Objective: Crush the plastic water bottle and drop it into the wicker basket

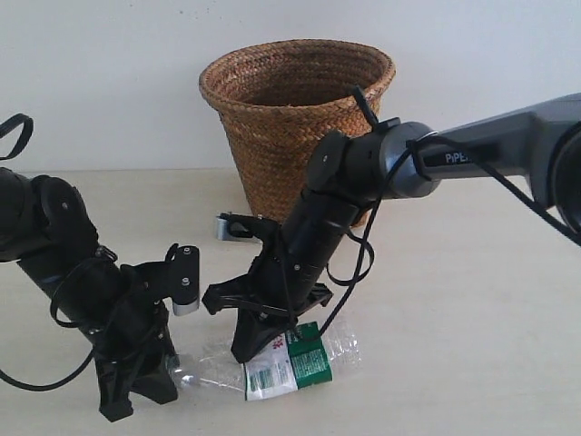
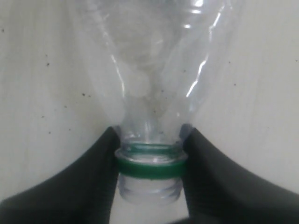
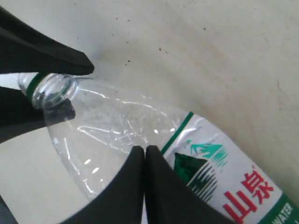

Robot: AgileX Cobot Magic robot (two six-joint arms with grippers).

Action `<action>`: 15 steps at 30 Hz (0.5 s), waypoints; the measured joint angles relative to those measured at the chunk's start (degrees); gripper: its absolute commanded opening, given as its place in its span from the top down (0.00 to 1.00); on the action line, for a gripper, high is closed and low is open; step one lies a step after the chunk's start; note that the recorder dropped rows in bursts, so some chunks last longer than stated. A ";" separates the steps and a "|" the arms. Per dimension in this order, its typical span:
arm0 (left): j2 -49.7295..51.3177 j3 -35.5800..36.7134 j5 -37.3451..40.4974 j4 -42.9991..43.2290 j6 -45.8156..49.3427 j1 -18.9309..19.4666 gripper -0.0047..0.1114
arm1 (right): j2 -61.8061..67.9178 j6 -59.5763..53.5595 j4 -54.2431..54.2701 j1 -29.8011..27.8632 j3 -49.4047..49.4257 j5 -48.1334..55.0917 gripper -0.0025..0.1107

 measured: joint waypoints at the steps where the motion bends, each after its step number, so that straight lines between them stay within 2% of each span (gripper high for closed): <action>1: 0.00 0.00 0.00 0.00 0.00 0.00 0.92 | 0.60 0.16 0.49 -0.39 -0.55 0.96 0.98; 9: 0.00 0.00 0.10 -0.54 0.00 0.00 0.92 | 4.65 1.51 0.56 -1.26 -6.50 7.85 0.98; 15: 0.00 0.00 0.32 -1.47 0.13 -0.24 0.92 | 5.78 7.62 -3.83 -1.15 -8.32 9.91 0.98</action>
